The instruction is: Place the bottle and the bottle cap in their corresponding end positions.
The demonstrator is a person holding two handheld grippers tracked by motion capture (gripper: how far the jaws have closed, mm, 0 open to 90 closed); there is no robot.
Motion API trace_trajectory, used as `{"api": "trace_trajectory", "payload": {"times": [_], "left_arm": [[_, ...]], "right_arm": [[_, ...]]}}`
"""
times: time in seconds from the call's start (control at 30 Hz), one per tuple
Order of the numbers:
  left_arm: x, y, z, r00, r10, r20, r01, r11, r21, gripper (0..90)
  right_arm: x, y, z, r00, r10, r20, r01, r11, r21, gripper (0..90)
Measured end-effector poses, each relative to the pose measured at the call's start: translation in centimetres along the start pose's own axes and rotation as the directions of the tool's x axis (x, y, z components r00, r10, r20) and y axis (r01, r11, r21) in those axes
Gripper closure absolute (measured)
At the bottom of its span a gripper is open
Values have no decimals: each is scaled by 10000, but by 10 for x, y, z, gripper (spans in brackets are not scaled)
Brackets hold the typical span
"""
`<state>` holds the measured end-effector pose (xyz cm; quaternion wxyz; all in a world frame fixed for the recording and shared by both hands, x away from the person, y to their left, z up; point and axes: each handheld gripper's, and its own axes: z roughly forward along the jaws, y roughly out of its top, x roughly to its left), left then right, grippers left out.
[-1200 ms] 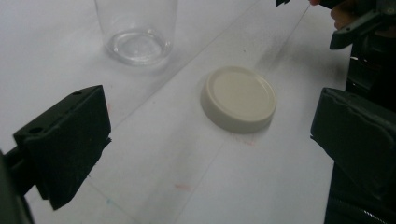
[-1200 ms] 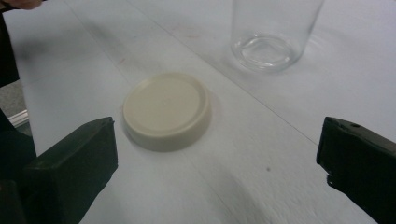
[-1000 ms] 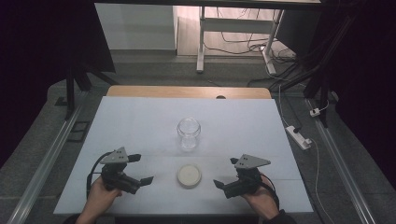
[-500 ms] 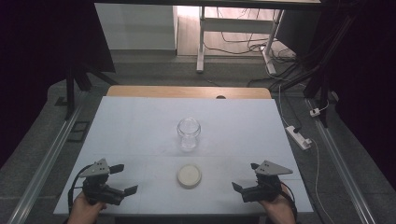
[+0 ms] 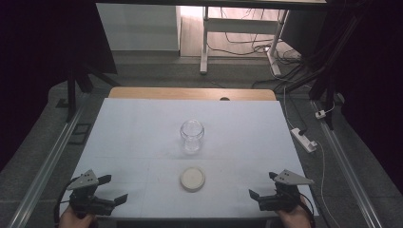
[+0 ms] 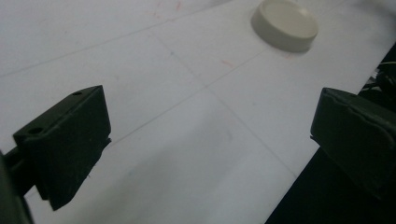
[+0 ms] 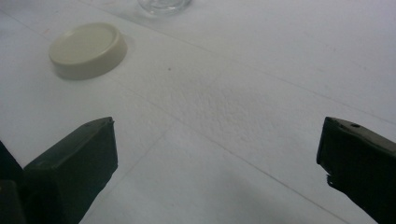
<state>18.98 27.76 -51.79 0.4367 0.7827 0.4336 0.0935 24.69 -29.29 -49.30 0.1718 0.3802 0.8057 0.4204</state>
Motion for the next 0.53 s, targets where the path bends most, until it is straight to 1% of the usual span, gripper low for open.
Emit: {"api": "trace_trajectory", "payload": {"times": [0.03, 0.13, 0.17, 0.23, 0.3, 0.4, 0.5, 0.53], "left_arm": [[0, -2, -1, 9999, -35, -109, 36, 10000, 55, 0], [2, -6, -3, 9998, -140, -166, 143, 9997, 187, 0], [2, -8, -4, 9996, -202, -191, 206, 9996, 203, 0], [3, -9, -7, 9993, -227, -285, 231, 9996, 138, 0], [4, -11, -9, 9980, -212, -602, 228, 9994, 260, 0], [6, -14, -13, 9953, -299, -920, 328, 9990, 312, 0], [8, -14, -14, 9952, -488, -851, 510, 9984, 228, 0], [8, -14, -14, 9953, -483, -835, 505, 9984, 236, 0]], "right_arm": [[-1, -1, -1, 10000, 40, 53, -40, 10000, 43, 0], [-3, -5, -4, 9998, 130, 125, -132, 9998, 143, 0], [-3, -6, -5, 9998, 127, 168, -131, 9997, 207, 0], [-3, -7, -7, 9997, 176, 188, -179, 9997, 162, 0], [-4, -8, -9, 9994, 194, 269, -201, 9995, 236, 0], [-5, -10, -11, 9990, 260, 362, -269, 9993, 244, 0], [-6, -10, -12, 9985, 367, 401, -378, 9989, 260, 0], [-6, -11, -12, 9984, 381, 406, -392, 9989, 256, 0]]}}
